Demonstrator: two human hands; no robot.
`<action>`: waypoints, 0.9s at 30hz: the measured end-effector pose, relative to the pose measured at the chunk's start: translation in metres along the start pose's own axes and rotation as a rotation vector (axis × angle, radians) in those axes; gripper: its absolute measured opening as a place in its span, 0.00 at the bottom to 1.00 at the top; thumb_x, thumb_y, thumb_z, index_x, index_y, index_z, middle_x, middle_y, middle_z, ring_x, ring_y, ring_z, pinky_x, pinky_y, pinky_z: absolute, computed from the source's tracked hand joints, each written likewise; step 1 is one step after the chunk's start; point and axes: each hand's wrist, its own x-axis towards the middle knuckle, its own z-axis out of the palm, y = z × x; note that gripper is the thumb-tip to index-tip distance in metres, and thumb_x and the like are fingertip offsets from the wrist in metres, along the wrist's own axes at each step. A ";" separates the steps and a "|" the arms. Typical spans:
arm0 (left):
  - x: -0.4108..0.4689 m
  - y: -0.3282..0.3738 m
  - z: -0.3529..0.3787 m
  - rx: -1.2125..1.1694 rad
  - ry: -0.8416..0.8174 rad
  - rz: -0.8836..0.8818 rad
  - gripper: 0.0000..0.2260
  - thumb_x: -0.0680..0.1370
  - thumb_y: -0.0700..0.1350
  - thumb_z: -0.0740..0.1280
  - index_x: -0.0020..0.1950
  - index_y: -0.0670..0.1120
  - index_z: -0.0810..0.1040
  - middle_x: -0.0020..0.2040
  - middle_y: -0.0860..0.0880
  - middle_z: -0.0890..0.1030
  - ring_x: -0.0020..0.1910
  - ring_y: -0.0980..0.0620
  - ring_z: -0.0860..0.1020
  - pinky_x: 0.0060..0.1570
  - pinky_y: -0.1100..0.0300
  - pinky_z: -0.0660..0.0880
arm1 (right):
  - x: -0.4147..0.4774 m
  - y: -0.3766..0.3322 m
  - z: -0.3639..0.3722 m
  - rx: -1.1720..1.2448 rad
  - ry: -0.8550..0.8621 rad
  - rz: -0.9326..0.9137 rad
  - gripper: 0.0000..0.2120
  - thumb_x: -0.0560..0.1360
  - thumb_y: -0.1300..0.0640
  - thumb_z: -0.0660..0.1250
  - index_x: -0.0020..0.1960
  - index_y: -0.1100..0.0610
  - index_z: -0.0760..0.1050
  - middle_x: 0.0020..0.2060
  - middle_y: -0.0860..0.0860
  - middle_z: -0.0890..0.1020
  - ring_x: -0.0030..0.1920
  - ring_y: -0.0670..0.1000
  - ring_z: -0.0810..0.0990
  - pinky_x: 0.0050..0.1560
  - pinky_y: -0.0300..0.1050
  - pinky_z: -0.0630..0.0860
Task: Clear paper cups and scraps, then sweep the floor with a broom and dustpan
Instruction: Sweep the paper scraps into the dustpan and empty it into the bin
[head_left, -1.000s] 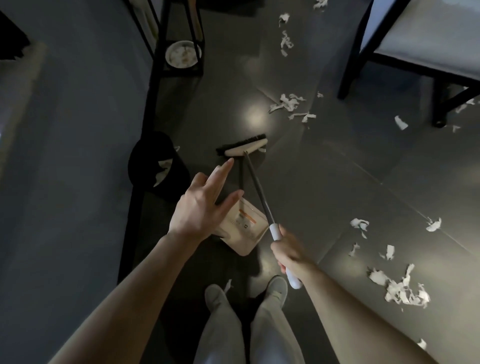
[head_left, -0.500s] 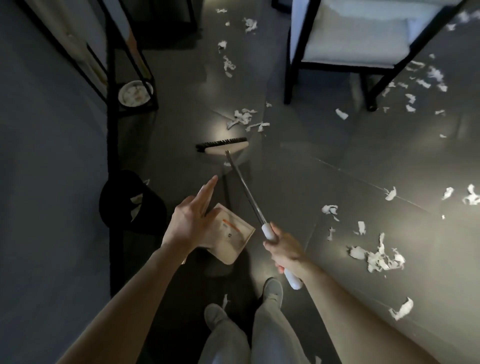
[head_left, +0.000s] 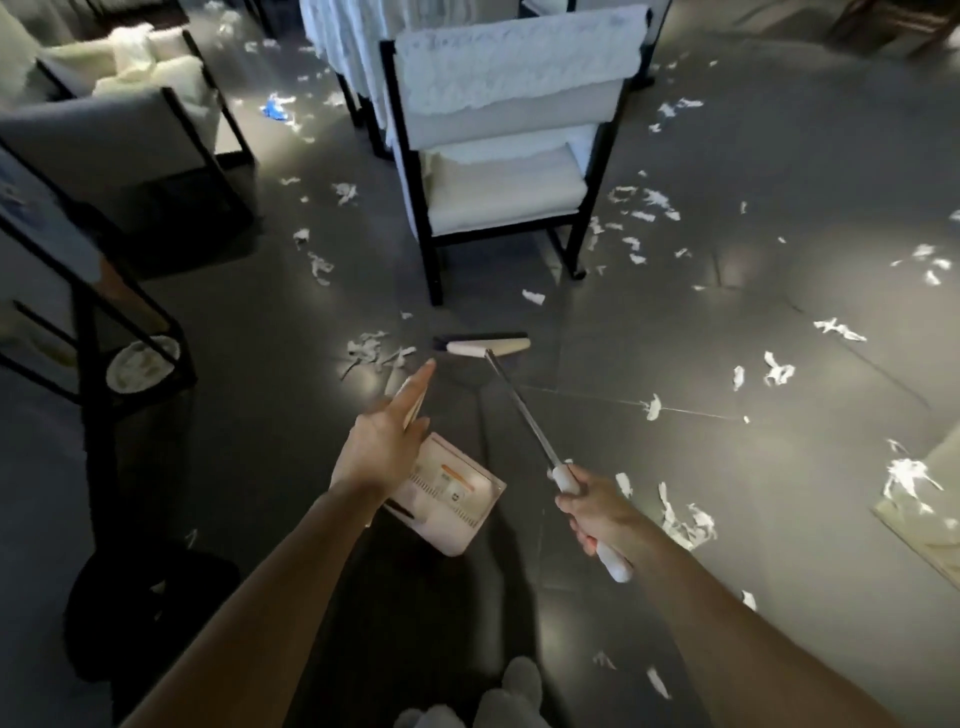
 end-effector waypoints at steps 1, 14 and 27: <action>0.011 0.018 0.006 -0.004 -0.006 0.018 0.29 0.82 0.44 0.60 0.76 0.66 0.51 0.70 0.44 0.69 0.46 0.55 0.78 0.43 0.60 0.79 | 0.000 0.001 -0.019 -0.009 0.015 -0.015 0.18 0.79 0.61 0.60 0.68 0.50 0.70 0.30 0.54 0.72 0.19 0.46 0.66 0.20 0.36 0.63; 0.210 0.215 0.146 -0.048 -0.095 0.290 0.30 0.80 0.42 0.63 0.76 0.64 0.56 0.62 0.43 0.77 0.58 0.43 0.77 0.60 0.52 0.74 | 0.059 -0.015 -0.253 0.189 0.295 -0.020 0.21 0.80 0.63 0.60 0.71 0.51 0.67 0.28 0.53 0.71 0.21 0.47 0.67 0.21 0.37 0.67; 0.462 0.463 0.289 -0.122 -0.382 0.449 0.37 0.78 0.37 0.64 0.72 0.72 0.54 0.70 0.50 0.71 0.39 0.62 0.72 0.30 0.77 0.68 | 0.190 -0.095 -0.519 0.475 0.482 0.030 0.17 0.81 0.62 0.59 0.68 0.50 0.67 0.29 0.53 0.68 0.23 0.48 0.66 0.19 0.36 0.66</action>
